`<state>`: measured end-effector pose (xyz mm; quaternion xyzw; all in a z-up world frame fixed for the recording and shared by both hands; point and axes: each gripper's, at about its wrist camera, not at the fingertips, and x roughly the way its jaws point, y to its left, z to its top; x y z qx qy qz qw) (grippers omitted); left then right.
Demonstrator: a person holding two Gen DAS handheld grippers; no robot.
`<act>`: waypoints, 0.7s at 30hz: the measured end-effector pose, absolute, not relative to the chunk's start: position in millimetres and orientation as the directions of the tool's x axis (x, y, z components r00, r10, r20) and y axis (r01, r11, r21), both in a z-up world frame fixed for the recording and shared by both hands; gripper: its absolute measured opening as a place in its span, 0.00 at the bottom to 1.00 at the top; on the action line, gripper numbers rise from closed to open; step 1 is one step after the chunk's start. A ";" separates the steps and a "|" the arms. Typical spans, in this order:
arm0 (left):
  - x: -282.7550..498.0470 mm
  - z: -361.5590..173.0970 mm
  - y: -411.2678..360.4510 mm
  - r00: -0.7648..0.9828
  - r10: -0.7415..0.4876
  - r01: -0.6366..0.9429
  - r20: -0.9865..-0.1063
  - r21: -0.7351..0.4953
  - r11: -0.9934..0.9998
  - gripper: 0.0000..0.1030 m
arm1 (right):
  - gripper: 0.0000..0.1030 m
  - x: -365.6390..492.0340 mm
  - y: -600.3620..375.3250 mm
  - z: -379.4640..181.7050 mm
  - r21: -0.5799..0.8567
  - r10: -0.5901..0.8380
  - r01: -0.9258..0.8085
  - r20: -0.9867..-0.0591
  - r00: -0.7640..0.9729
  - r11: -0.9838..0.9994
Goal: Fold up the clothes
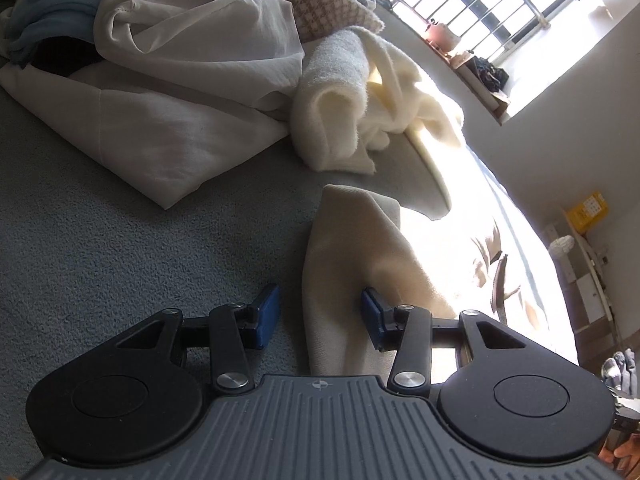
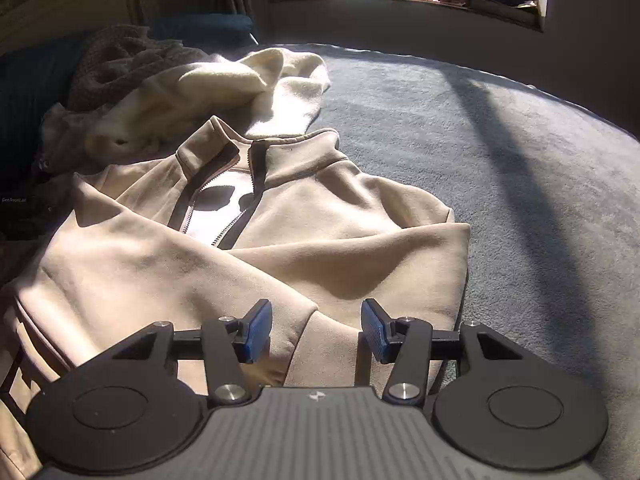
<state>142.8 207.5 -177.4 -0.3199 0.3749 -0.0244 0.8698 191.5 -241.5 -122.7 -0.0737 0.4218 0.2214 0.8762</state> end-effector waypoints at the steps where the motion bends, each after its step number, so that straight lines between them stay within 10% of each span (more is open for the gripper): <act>1: 142.2 -176.9 207.8 0.717 -0.282 -0.195 -0.637 -0.573 0.796 0.43 | 0.59 197.4 -238.0 -126.6 0.043 0.328 -0.482 -0.787 0.524 0.875; 6: 142.1 -175.6 207.6 0.718 -0.279 -0.190 -0.638 -0.564 0.803 0.43 | 0.61 207.9 -223.9 -143.3 0.017 0.323 -0.607 -0.859 0.398 0.794; 10: 150.1 -174.8 203.6 0.721 -0.271 -0.189 -0.638 -0.557 0.809 0.43 | 0.12 194.6 -209.6 -136.5 -0.072 0.290 -0.653 -0.856 0.428 0.754; 21: 157.4 -173.0 205.2 0.741 -0.293 -0.156 -0.604 -0.580 0.800 0.47 | 0.10 183.0 -237.4 -133.5 -0.091 0.231 -0.476 -0.785 0.574 0.875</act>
